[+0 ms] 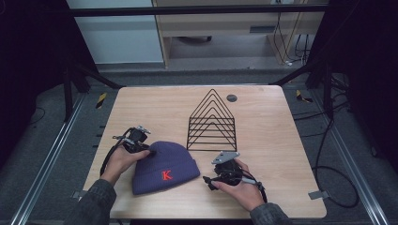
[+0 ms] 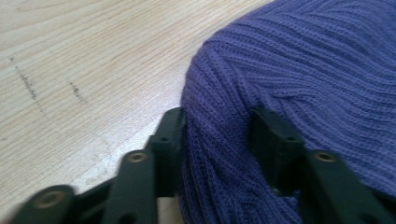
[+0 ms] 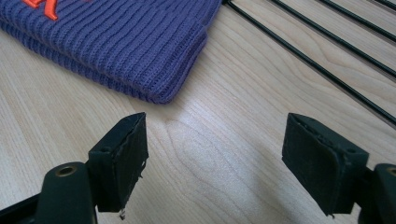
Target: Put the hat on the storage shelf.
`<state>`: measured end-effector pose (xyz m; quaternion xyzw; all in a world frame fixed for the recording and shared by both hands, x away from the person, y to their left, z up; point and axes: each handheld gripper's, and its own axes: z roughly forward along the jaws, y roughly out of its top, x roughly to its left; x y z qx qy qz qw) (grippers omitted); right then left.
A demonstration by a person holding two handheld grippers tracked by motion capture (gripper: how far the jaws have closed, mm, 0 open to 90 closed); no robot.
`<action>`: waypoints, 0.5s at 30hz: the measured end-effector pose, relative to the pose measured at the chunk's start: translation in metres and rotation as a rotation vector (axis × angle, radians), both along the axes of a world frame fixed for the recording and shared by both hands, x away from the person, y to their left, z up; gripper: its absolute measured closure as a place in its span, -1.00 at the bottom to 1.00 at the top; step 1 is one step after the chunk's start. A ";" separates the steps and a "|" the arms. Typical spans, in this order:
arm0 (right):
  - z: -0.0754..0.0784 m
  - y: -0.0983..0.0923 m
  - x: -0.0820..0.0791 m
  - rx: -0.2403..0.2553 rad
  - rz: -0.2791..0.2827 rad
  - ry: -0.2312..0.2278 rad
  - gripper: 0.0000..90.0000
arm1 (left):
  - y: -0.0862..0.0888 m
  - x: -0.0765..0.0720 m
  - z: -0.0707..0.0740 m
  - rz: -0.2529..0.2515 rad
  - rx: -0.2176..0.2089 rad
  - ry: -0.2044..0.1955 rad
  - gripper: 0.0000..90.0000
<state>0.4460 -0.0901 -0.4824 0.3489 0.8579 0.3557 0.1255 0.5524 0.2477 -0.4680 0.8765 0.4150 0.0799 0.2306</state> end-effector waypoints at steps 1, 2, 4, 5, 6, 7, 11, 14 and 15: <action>0.000 0.000 0.000 -0.001 -0.002 -0.002 -0.50 | -0.001 -0.001 0.000 -0.003 0.006 0.003 0.33; 0.001 -0.001 0.000 0.001 -0.002 -0.001 -0.51 | -0.002 -0.002 0.001 -0.007 0.008 0.004 0.41; 0.001 -0.002 0.001 0.003 -0.004 -0.007 -0.51 | -0.004 -0.003 0.001 0.000 0.015 0.005 0.56; 0.001 -0.002 0.001 0.003 -0.006 -0.008 -0.51 | -0.005 -0.004 0.001 0.000 0.020 0.002 0.60; 0.001 -0.002 0.001 0.004 -0.008 -0.007 -0.51 | -0.006 -0.004 0.002 0.001 0.025 -0.001 0.64; 0.002 -0.003 0.001 0.003 -0.013 -0.008 -0.52 | -0.007 -0.006 0.002 0.002 0.028 -0.006 0.67; 0.002 -0.005 0.002 0.006 -0.022 -0.015 -0.53 | -0.007 -0.012 0.006 0.002 0.018 -0.036 0.72; 0.002 -0.006 0.002 0.003 -0.027 -0.018 -0.53 | -0.007 -0.020 0.013 -0.002 0.005 -0.076 0.73; 0.002 -0.007 0.002 0.003 -0.029 -0.020 -0.53 | -0.008 -0.023 0.016 -0.006 0.001 -0.090 0.73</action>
